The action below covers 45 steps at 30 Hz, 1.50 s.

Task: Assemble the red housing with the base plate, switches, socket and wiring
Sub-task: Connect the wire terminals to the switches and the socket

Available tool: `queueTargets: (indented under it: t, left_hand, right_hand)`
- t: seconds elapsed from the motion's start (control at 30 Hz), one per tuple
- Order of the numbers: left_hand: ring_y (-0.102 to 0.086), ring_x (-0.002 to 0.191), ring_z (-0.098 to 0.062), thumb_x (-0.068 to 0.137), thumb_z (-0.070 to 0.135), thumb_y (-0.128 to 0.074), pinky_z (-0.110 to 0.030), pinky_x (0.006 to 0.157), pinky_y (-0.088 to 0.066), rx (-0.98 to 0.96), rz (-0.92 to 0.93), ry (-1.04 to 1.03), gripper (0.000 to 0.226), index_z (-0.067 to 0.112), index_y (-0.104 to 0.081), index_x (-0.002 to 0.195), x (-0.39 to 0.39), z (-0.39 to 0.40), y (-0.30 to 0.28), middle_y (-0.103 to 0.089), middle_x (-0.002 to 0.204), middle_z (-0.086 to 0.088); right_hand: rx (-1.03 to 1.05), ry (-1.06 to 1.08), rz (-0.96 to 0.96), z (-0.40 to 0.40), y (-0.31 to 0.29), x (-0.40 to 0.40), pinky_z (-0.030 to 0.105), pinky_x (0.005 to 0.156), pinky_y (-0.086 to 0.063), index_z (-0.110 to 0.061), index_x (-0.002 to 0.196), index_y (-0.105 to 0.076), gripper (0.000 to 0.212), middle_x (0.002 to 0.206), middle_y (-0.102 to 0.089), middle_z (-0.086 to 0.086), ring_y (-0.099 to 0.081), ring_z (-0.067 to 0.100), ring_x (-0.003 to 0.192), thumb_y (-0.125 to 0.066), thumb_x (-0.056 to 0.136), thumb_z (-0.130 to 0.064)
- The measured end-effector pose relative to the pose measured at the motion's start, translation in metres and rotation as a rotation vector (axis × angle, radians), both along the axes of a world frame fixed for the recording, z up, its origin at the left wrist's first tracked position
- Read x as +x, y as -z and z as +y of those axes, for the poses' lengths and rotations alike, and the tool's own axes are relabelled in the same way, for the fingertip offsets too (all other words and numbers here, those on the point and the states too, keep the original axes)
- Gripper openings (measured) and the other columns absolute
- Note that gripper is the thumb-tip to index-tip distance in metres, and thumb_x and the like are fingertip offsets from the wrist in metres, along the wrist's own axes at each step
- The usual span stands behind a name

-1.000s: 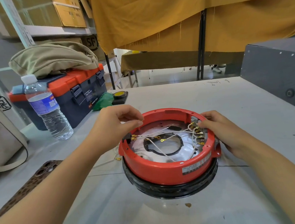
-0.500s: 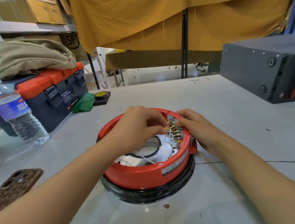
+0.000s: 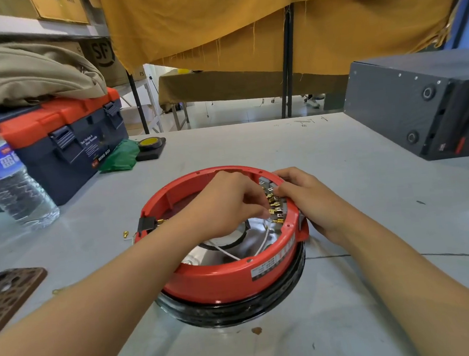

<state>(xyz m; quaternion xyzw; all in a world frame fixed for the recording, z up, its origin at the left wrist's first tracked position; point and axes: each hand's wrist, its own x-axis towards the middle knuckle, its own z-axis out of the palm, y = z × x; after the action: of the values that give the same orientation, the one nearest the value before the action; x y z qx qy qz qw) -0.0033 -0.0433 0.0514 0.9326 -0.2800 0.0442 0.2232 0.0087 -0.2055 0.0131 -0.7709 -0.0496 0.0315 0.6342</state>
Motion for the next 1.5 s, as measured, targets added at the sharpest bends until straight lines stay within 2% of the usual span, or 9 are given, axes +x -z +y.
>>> queueTargets:
  t: [0.07,0.27,0.43,0.6,0.77,0.93,1.13,1.5]
  left_hand:
    - [-0.052,0.068,-0.002,0.081,0.021,-0.071,-0.006,0.064,-0.036,-0.006,-0.011,0.015,0.008,0.017,-0.076,0.087,0.000,0.000,0.003,-0.059,0.075,0.010]
    - [-0.051,0.068,-0.001,0.083,0.020,-0.070,-0.006,0.065,-0.035,-0.011,-0.056,0.048,0.010,0.017,-0.076,0.090,0.000,0.001,0.006,-0.056,0.073,0.016]
    - [-0.053,0.075,-0.004,0.083,0.020,-0.069,-0.010,0.067,-0.035,-0.010,-0.072,0.056,0.011,0.017,-0.076,0.091,-0.001,0.001,0.008,-0.063,0.079,0.010]
    - [-0.059,0.079,-0.009,0.083,0.020,-0.069,-0.025,0.076,-0.042,-0.019,-0.055,0.050,0.010,0.017,-0.076,0.090,-0.001,-0.001,0.009,-0.072,0.087,0.003]
    - [-0.059,0.079,-0.008,0.083,0.020,-0.069,-0.024,0.076,-0.043,-0.022,-0.061,0.054,0.009,0.016,-0.076,0.088,-0.003,-0.002,0.010,-0.072,0.087,0.004]
    - [-0.055,0.073,-0.005,0.083,0.019,-0.069,-0.021,0.073,-0.041,-0.025,-0.076,0.065,0.009,0.015,-0.076,0.087,-0.003,-0.003,0.010,-0.066,0.078,0.008]
    - [-0.052,0.069,-0.003,0.083,0.019,-0.069,-0.021,0.069,-0.040,-0.021,-0.096,0.075,0.009,0.015,-0.076,0.086,-0.004,-0.002,0.011,-0.054,0.070,0.016]
    - [-0.056,0.072,-0.009,0.084,0.019,-0.069,-0.022,0.070,-0.040,-0.035,-0.071,0.072,0.009,0.014,-0.076,0.086,-0.002,-0.004,0.012,-0.069,0.080,0.002]
  right_hand:
    - [-0.003,0.005,-0.002,0.001,0.000,0.001,0.043,0.082,-0.051,-0.021,0.105,-0.059,0.020,0.105,-0.065,0.011,-0.060,0.021,0.081,-0.051,0.089,-0.012]
    - [-0.013,0.010,-0.006,0.001,0.001,0.002,0.048,0.086,-0.051,-0.020,0.107,-0.058,0.020,0.108,-0.065,0.014,-0.061,0.025,0.084,-0.051,0.089,-0.013]
    - [-0.027,0.012,-0.013,0.002,0.001,0.001,0.049,0.086,-0.050,-0.020,0.107,-0.058,0.020,0.109,-0.064,0.015,-0.060,0.025,0.086,-0.050,0.090,-0.013]
    - [-0.031,0.010,-0.016,0.001,0.001,0.000,0.049,0.087,-0.050,-0.021,0.106,-0.058,0.019,0.110,-0.064,0.015,-0.060,0.025,0.086,-0.050,0.090,-0.014]
    - [-0.019,0.001,-0.010,0.002,0.001,0.000,0.050,0.087,-0.049,-0.020,0.107,-0.057,0.019,0.110,-0.063,0.016,-0.058,0.025,0.084,-0.049,0.090,-0.013]
    - [0.022,-0.021,0.023,0.003,0.004,0.001,0.041,0.074,-0.047,-0.023,0.110,-0.054,0.020,0.106,-0.063,0.015,-0.056,0.022,0.078,-0.047,0.092,-0.016]
    - [0.027,-0.038,0.036,0.003,0.006,0.002,0.037,0.072,-0.046,-0.024,0.114,-0.051,0.022,0.101,-0.062,0.010,-0.056,0.020,0.075,-0.045,0.093,-0.018]
    - [0.014,-0.040,0.054,0.003,0.006,0.001,0.030,0.062,-0.046,-0.026,0.113,-0.050,0.022,0.086,-0.061,0.004,-0.056,0.013,0.062,-0.044,0.093,-0.020]
